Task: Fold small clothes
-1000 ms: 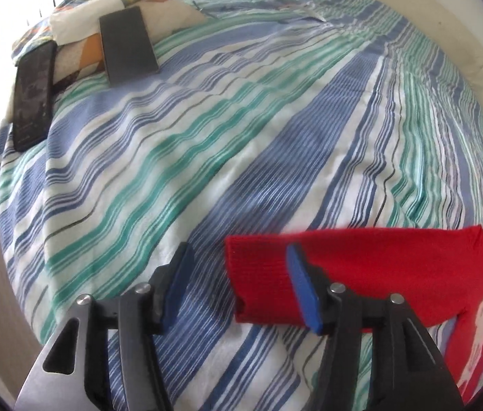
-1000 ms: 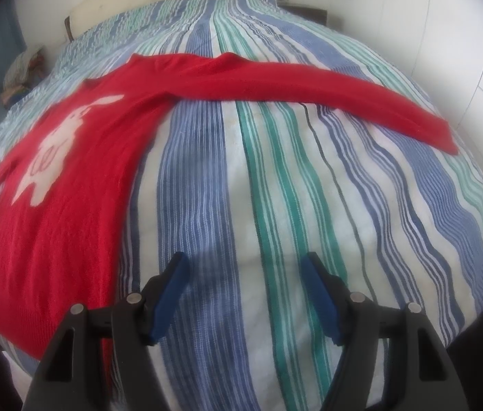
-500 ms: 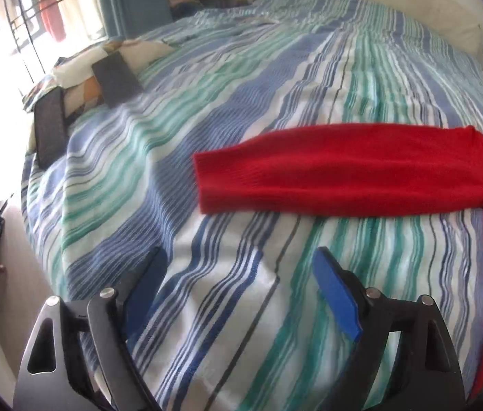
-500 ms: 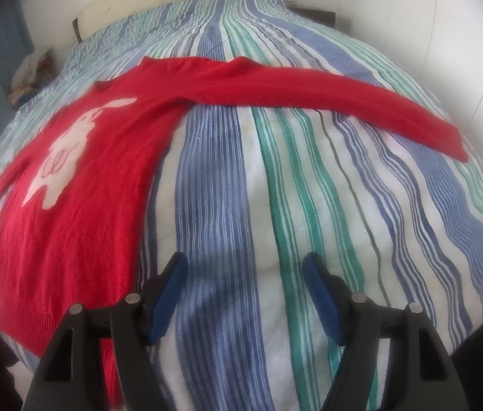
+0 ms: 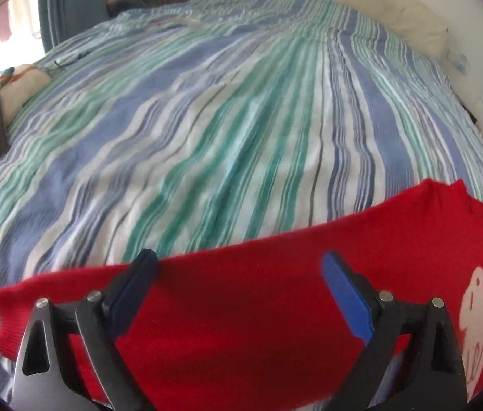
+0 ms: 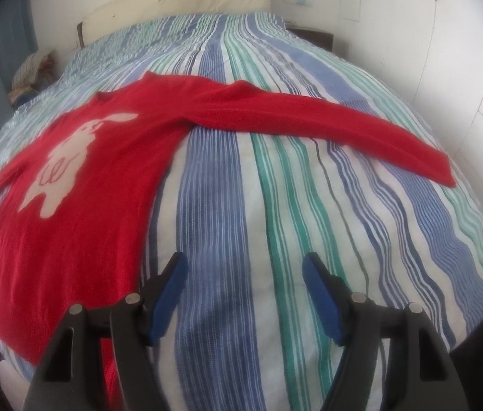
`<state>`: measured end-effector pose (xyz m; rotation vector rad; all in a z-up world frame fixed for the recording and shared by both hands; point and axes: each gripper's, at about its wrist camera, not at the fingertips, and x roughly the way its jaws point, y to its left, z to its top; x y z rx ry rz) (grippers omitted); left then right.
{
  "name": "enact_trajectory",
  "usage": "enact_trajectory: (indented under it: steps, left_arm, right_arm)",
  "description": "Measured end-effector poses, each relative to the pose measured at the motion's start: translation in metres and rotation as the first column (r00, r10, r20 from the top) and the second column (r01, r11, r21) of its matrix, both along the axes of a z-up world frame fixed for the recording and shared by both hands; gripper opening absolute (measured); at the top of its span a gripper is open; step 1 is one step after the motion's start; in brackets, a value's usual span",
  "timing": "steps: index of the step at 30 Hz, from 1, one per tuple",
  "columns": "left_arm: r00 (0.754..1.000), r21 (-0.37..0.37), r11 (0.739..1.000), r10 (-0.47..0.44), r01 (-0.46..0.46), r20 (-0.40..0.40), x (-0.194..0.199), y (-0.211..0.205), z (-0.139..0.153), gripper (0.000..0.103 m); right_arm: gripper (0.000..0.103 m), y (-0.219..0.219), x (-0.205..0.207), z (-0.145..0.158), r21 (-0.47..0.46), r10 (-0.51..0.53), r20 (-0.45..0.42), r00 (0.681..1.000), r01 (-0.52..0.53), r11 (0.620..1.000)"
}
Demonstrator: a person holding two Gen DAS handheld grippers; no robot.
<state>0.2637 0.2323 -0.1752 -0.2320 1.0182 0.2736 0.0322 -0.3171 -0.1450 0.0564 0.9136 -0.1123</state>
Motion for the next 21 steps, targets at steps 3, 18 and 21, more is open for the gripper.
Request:
enact_trajectory:
  steps: [3,18,21]
  left_arm:
    - [0.991,0.144,0.989,-0.044,0.026,0.126,-0.022,-0.019,-0.014,0.102]
    - [0.993,0.144,0.989,-0.045,0.029,0.105,-0.018,-0.017,-0.014,0.102]
    - [0.993,0.143,0.989,-0.044,0.029,0.106,-0.019,-0.017,-0.014,0.102]
  right_arm:
    - [0.069,0.003,0.003,-0.004,-0.011,0.012,-0.022,1.000,-0.012,1.000]
    - [0.071,0.009,0.008,-0.018,0.009,0.042,-0.073,0.996,-0.041,0.999]
    - [0.071,0.009,0.008,-0.017,0.007,0.038,-0.072,0.997,-0.038,0.999]
